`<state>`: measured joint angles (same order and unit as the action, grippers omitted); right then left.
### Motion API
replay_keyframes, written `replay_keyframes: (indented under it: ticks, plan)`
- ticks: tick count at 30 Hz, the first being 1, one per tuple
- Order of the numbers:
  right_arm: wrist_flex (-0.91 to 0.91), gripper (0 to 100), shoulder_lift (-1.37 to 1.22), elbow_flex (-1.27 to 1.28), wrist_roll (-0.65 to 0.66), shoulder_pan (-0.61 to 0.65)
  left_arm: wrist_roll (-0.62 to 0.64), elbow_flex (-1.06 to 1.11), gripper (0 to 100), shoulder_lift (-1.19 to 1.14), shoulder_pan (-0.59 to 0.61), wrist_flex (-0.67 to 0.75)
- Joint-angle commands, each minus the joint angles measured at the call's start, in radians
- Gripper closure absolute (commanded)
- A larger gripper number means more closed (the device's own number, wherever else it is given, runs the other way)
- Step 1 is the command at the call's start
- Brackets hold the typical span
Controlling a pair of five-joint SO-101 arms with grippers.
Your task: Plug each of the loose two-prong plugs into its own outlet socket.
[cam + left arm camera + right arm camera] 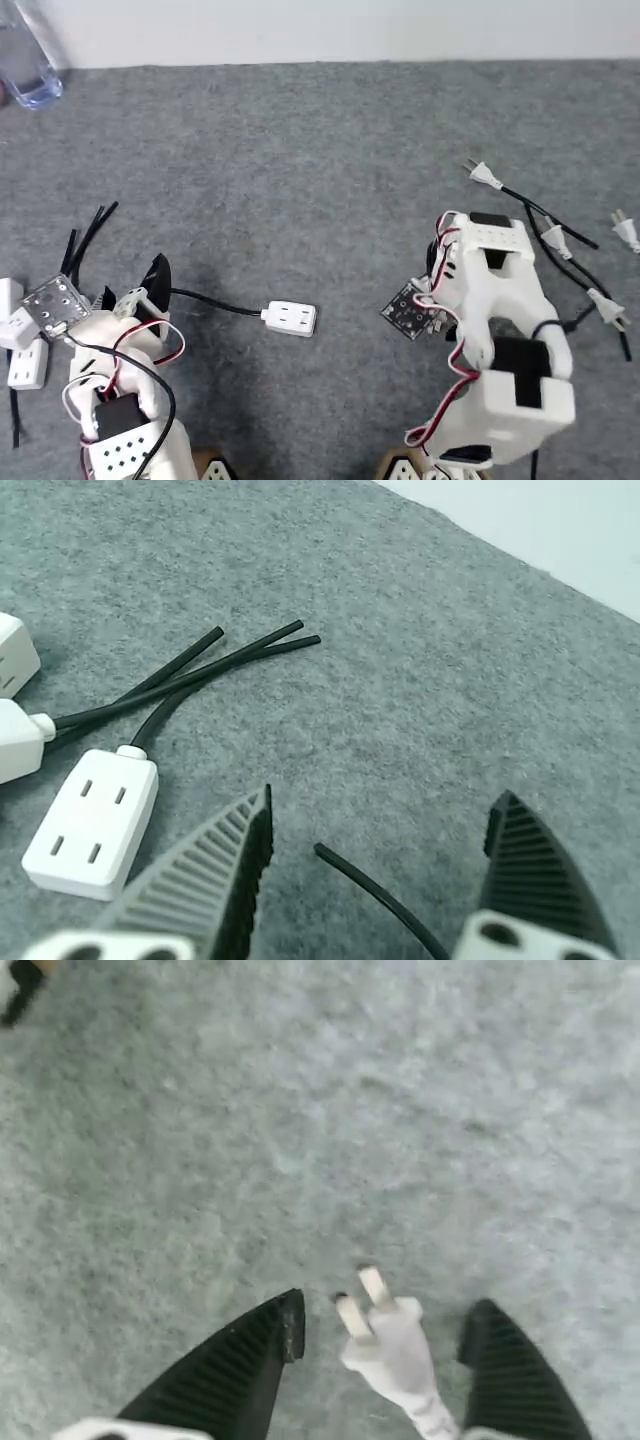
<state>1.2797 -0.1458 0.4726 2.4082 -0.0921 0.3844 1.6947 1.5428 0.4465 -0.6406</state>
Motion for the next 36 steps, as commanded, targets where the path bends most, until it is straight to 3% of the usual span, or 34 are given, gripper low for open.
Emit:
replay_keyframes:
  ticks: [1,4,10,15,19,26,32,36]
  plan:
    - [-0.012,87.7,-0.039,-0.08,0.029,-0.01,-0.011,-0.005,67,0.003,-0.012,-0.003]
    - [-0.012,98.8,-0.053,-0.087,0.029,-0.004,-0.011,-0.005,67,0.002,-0.017,-0.003]
    - [0.099,99.0,-0.044,-0.129,0.021,0.022,-0.011,-0.005,67,0.0,-0.02,-0.003]
    - [0.337,99.0,-0.01,-0.245,-0.107,0.091,-0.011,-0.005,67,0.0,-0.021,-0.003]
    - [0.401,99.0,-0.01,-0.269,-0.196,0.17,-0.011,-0.005,67,0.0,-0.021,-0.003]
    - [0.282,99.0,-0.012,-0.264,-0.509,0.315,-0.011,-0.005,67,0.0,-0.021,-0.005]
    - [0.076,98.7,-0.008,-0.17,-0.663,0.352,-0.011,-0.005,67,0.0,-0.021,-0.005]
    - [0.045,85.6,0.001,-0.15,-0.71,0.366,-0.011,-0.005,67,0.0,-0.021,-0.005]
